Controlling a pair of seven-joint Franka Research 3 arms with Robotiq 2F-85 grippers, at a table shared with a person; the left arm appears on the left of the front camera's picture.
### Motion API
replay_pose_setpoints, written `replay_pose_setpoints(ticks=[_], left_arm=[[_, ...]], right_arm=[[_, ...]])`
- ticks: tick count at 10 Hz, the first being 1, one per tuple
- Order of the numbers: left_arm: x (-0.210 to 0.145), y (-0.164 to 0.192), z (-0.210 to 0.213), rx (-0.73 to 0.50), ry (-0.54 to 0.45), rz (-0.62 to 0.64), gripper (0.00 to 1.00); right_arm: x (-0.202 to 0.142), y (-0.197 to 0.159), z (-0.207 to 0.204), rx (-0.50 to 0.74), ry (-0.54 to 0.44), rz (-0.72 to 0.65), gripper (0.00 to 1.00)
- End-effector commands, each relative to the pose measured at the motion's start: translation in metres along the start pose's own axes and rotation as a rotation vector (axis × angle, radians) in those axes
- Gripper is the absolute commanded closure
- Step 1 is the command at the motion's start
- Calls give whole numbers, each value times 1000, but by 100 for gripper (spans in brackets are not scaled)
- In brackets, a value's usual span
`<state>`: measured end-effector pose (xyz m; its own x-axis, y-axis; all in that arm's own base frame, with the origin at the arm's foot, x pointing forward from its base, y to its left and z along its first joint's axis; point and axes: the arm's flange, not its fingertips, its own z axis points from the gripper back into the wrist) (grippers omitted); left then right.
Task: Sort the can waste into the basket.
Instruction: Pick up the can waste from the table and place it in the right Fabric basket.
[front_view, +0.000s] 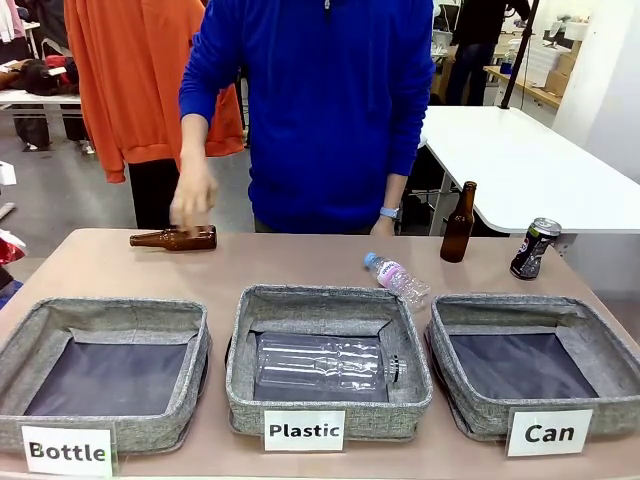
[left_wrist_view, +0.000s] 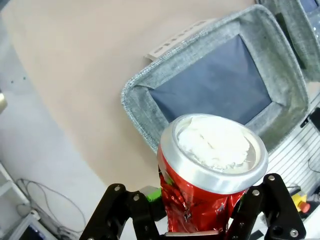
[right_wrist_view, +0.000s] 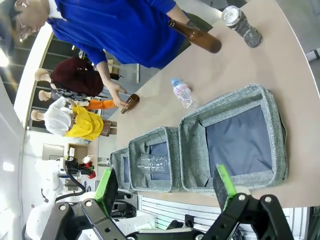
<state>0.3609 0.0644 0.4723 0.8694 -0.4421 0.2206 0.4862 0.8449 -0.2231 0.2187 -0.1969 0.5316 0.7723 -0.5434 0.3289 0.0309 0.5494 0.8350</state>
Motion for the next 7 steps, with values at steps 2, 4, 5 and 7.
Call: replay_pose_setpoints(ticks=[2, 4, 5, 7], left_arm=[[17, -61, -13, 5, 6, -168, 100], [70, -192, -15, 19, -50, -528, 100], [96, -247, -26, 1, -53, -648, 100], [145, -347, -61, 34, -109, -829, 100]], right_arm=[[2, 0, 1, 23, -8, 22, 0], [2, 0, 1, 23, -8, 22, 0], [2, 0, 1, 23, -8, 22, 0], [2, 0, 1, 23, -8, 22, 0]])
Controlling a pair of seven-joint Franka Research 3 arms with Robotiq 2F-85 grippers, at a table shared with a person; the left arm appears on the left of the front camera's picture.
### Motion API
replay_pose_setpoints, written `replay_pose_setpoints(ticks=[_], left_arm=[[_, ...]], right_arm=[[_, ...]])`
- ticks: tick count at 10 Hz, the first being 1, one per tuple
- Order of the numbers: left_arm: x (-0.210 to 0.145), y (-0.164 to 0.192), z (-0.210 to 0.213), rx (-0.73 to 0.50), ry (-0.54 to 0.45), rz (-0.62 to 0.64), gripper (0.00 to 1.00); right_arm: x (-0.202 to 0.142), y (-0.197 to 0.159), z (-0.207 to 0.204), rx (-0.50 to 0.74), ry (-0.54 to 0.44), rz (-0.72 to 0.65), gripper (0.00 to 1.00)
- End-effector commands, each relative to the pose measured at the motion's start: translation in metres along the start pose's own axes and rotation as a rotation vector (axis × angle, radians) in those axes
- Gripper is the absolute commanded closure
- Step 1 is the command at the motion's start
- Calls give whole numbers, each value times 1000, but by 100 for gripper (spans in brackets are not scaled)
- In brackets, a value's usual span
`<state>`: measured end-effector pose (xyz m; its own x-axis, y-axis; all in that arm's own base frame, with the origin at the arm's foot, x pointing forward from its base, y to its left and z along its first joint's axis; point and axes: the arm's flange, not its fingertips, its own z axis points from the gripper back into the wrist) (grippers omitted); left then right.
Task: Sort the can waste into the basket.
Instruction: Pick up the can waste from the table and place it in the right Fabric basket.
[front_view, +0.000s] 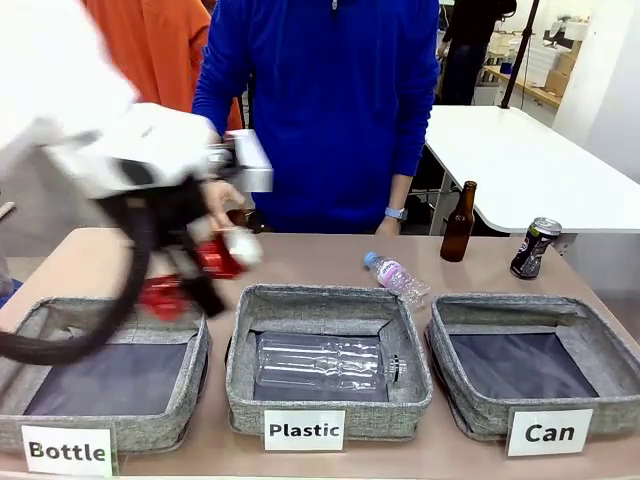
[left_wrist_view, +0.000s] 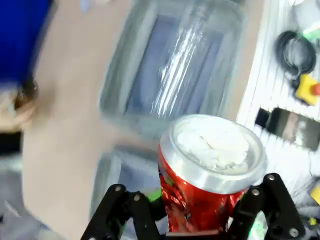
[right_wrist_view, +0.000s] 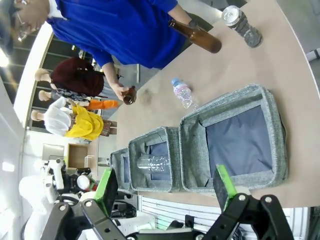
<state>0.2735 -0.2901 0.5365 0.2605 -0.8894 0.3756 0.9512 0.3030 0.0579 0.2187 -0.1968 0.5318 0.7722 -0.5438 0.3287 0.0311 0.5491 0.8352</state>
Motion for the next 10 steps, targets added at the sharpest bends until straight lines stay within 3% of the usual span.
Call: replay_pose_setpoints(ticks=[1, 3, 4, 6, 7, 10], left_arm=[[75, 20, -56, 55, -8, -183, 100], [159, -14, -108, 85, -48, -302, 100], [190, -25, -129, 106, -64, -324, 100], [240, -37, -162, 247, -115, -206, 100], [262, -40, -178, 219, -147, -118, 100], [291, -61, -217, 69, -104, -75, 100]], right_arm=[[1, 0, 1, 23, -8, 22, 0], [0, 0, 0, 0, 0, 0, 0], [-14, -8, 34, -73, 24, -31, 0], [-43, -27, 81, -121, 160, -50, 0], [-46, -43, 100, -139, 181, -63, 0], [-36, -70, 120, -120, -9, -149, 0]])
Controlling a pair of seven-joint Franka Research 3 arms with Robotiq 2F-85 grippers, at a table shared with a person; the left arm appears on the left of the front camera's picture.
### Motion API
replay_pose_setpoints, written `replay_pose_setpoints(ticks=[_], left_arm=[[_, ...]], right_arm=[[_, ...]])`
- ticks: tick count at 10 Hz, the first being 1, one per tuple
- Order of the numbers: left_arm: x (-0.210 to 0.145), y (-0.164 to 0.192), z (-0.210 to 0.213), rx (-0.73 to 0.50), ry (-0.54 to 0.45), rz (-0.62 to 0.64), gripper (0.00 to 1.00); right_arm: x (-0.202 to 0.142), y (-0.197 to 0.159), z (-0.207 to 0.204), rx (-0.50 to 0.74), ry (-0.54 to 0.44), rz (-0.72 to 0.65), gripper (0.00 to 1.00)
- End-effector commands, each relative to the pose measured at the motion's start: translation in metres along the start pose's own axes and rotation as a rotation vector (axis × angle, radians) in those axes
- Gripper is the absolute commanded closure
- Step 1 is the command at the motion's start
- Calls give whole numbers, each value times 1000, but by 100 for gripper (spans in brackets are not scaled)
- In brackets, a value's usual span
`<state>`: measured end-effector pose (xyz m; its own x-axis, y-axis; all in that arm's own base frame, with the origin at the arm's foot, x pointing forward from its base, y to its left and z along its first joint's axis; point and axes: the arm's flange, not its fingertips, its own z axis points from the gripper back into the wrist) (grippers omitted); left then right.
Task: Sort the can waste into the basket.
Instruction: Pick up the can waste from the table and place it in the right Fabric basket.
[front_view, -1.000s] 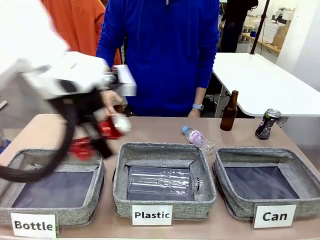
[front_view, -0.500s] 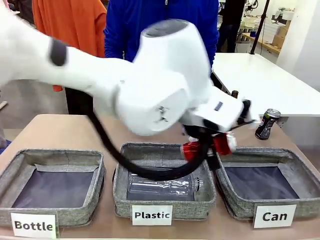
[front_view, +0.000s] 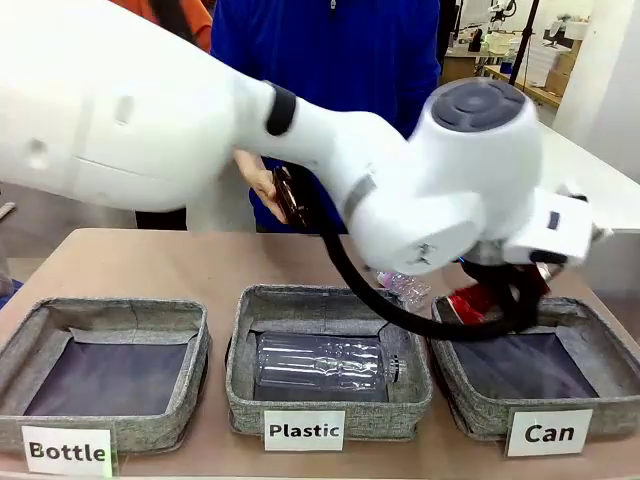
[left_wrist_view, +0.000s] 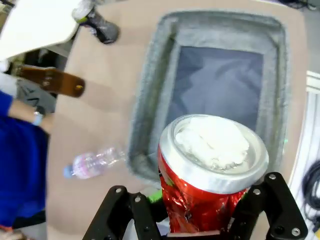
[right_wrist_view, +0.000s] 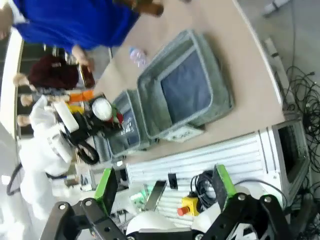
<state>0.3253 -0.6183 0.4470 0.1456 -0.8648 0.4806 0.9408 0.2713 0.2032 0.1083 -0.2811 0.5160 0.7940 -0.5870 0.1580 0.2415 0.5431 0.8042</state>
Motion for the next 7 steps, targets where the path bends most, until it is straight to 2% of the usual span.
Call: replay_pose_setpoints(ticks=[1, 5, 6, 7], left_arm=[[19, -9, -30, -68, 41, 38, 100], [19, -6, -40, -64, 52, 35, 100], [19, -6, -40, -71, 51, 23, 77], [18, -6, -41, -71, 61, 17, 42]], right_arm=[[-10, 8, -6, -3, 43, 27, 0], [-10, 8, -6, -3, 43, 27, 0], [-10, 8, -6, -3, 43, 27, 0], [-10, 8, -6, -3, 43, 27, 0]])
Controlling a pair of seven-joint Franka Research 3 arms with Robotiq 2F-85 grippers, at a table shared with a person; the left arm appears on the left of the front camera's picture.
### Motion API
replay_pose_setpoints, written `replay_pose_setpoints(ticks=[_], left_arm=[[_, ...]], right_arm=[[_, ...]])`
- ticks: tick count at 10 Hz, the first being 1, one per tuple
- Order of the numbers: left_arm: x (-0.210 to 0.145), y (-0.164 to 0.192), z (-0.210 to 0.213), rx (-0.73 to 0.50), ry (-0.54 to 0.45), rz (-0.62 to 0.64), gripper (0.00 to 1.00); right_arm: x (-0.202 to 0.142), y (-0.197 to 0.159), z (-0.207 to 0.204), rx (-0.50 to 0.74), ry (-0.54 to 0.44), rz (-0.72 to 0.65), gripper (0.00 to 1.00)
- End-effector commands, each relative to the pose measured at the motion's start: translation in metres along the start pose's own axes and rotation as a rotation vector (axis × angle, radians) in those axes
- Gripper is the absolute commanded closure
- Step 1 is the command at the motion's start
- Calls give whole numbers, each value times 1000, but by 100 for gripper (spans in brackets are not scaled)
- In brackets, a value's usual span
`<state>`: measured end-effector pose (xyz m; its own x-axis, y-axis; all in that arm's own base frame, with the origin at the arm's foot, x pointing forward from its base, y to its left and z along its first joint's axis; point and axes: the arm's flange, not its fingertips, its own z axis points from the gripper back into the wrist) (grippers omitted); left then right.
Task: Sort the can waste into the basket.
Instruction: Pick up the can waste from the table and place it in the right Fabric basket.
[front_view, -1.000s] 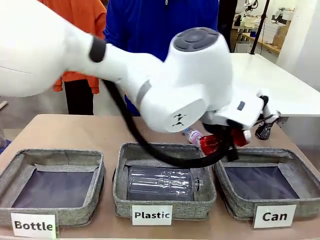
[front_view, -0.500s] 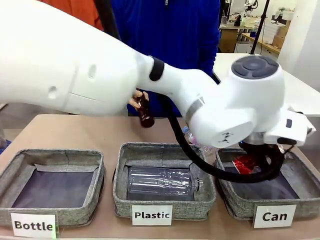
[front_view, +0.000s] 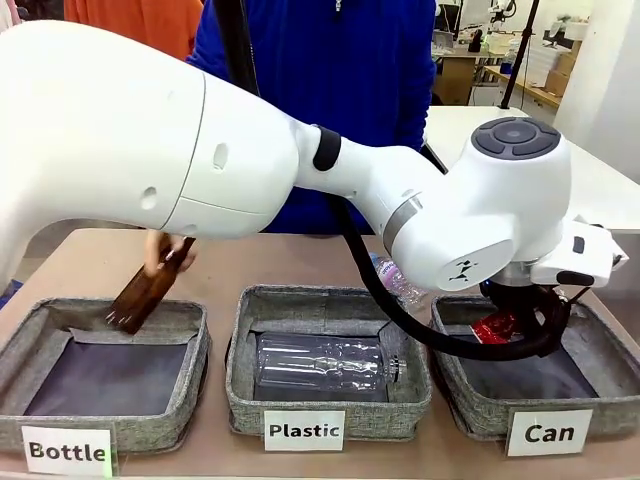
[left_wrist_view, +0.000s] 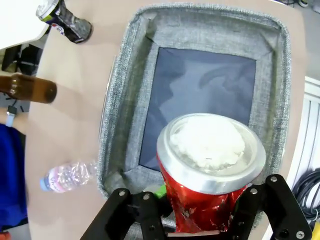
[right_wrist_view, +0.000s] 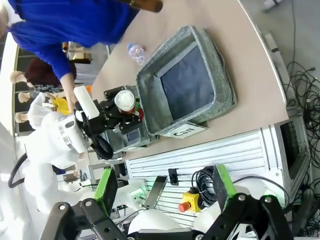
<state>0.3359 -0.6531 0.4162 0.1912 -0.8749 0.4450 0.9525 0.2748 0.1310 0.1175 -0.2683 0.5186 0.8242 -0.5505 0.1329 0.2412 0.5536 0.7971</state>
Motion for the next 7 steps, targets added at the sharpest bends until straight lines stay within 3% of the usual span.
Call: replay_pose_setpoints(ticks=[1, 2, 4, 5, 6, 7], left_arm=[[-1, -1, 4, -3, 12, -16, 19], [-2, -1, 5, -3, 12, -12, 0], [-6, 1, 8, 4, 8, -9, 0], [-8, 2, 9, 2, 7, -3, 8], [-9, 3, 9, 12, 12, -5, 0], [-10, 4, 12, 11, 11, -3, 0]], right_arm=[[-10, -4, 5, 7, -10, 20, 0], [-10, -4, 5, 7, -10, 20, 0], [-10, -4, 5, 7, -10, 20, 0], [-10, -4, 5, 7, -10, 20, 0], [-10, -4, 5, 7, -10, 20, 0], [-10, -4, 5, 7, -10, 20, 0]])
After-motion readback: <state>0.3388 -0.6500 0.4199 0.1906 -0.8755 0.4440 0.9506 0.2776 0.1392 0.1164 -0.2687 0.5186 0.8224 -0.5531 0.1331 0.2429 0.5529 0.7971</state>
